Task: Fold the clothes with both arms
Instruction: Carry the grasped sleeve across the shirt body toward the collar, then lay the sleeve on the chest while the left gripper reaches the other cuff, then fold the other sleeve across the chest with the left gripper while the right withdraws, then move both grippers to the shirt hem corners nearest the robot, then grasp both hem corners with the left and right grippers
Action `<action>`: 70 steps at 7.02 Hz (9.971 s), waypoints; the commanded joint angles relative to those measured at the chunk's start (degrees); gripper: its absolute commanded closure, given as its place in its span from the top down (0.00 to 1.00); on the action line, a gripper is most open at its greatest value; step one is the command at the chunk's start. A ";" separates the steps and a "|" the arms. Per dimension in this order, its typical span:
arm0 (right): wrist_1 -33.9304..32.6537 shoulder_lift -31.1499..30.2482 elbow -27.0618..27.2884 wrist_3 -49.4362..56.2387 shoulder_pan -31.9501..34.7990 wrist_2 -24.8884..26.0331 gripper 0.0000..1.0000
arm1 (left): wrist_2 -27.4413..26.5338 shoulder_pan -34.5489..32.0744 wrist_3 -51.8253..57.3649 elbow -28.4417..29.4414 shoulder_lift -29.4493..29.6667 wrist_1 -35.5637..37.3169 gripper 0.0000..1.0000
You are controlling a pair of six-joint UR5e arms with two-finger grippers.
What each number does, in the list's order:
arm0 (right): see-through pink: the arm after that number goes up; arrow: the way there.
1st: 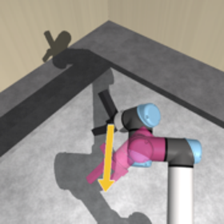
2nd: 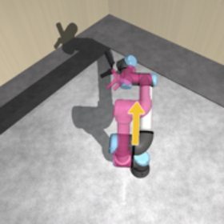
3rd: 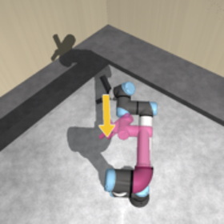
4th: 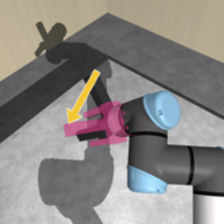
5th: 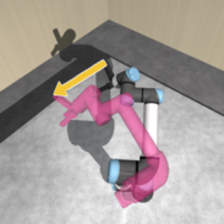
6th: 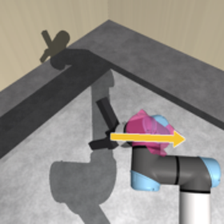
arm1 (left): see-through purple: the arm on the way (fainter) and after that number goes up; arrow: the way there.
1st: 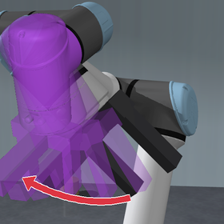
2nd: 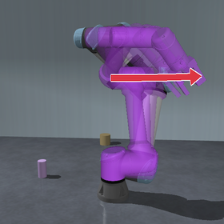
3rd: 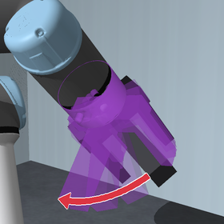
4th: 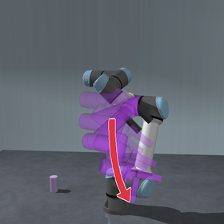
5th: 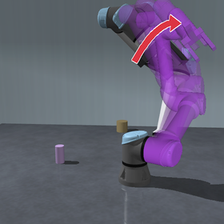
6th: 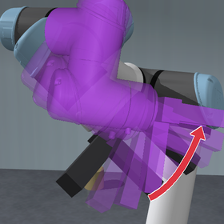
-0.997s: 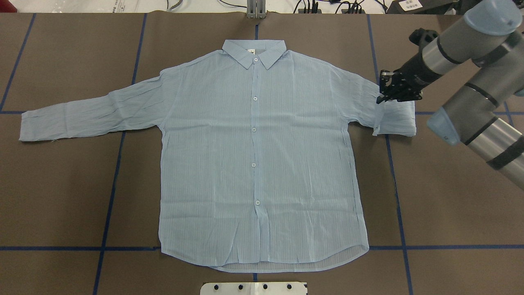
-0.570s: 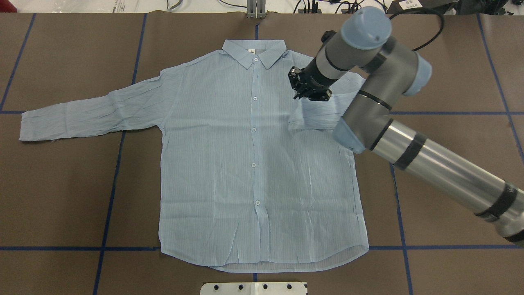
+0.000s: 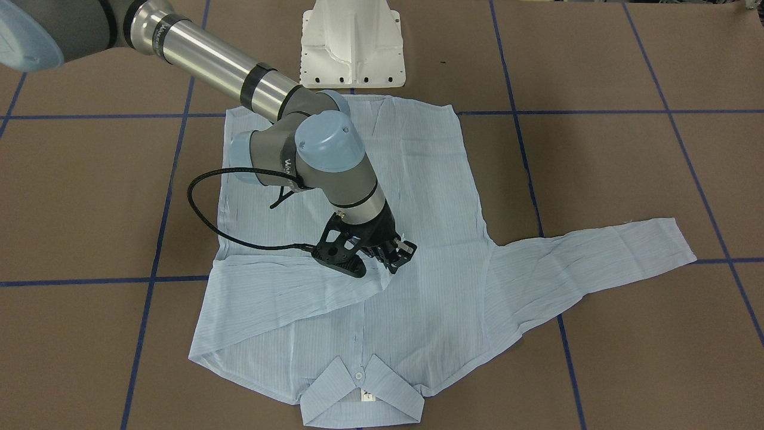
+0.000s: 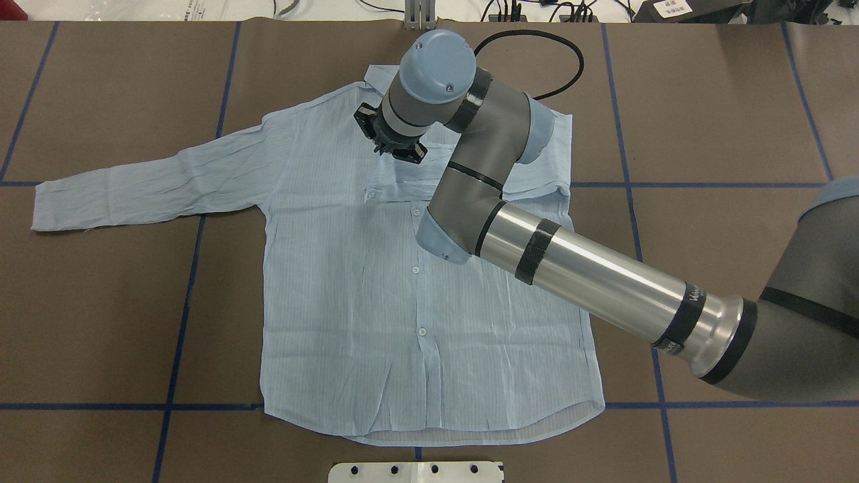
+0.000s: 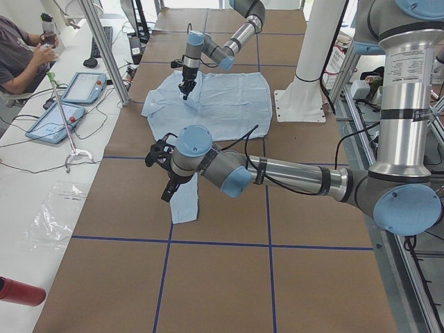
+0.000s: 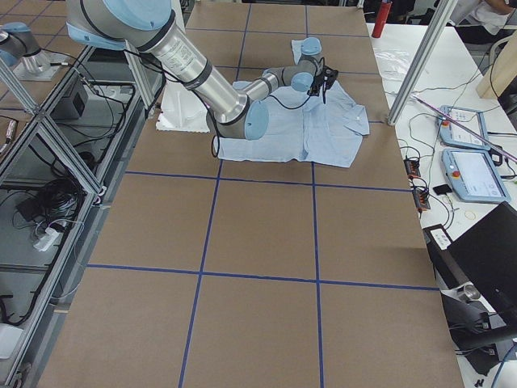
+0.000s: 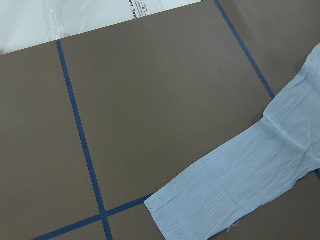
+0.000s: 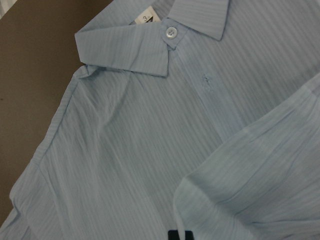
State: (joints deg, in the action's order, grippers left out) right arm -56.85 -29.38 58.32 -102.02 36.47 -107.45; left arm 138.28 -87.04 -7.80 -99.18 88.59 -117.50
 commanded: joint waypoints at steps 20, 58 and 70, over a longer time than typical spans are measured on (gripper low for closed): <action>-4.76 -8.76 16.92 -5.29 -2.89 8.57 1.00 | -13.12 22.27 -29.90 33.88 10.99 -24.62 0.55; -14.16 -62.99 61.65 -17.16 -28.29 17.71 0.00 | -39.32 52.68 -88.88 -3.03 37.01 -5.20 1.00; -13.99 -63.17 65.70 -16.89 -26.63 16.84 0.00 | -49.33 79.92 -99.69 -17.27 8.00 3.41 0.86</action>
State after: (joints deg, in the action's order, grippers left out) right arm -70.84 -92.55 124.02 -118.94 9.66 -90.61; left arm 89.00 -8.35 -106.65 -116.76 96.82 -114.39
